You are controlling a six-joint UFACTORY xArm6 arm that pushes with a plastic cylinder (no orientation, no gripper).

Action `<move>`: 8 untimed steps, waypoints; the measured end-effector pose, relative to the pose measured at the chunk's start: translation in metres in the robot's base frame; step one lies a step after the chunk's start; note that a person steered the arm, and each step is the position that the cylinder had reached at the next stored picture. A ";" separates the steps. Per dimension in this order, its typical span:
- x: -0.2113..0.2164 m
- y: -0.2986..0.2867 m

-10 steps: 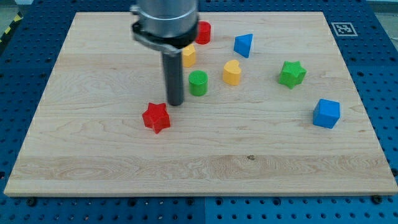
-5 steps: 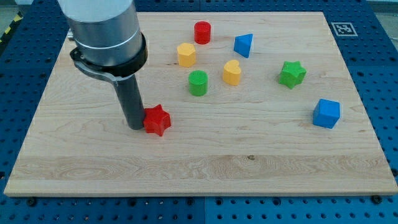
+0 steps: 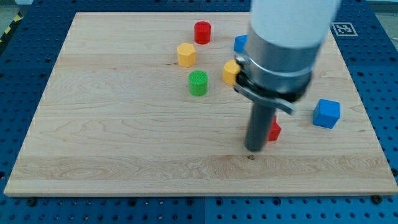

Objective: Move the red star towards green star

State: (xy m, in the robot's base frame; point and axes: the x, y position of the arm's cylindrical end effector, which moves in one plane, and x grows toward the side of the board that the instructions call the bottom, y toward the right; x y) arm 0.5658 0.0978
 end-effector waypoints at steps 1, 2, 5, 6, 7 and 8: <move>0.010 0.051; 0.009 0.069; 0.009 0.004; 0.000 0.004; -0.011 0.004; -0.029 0.004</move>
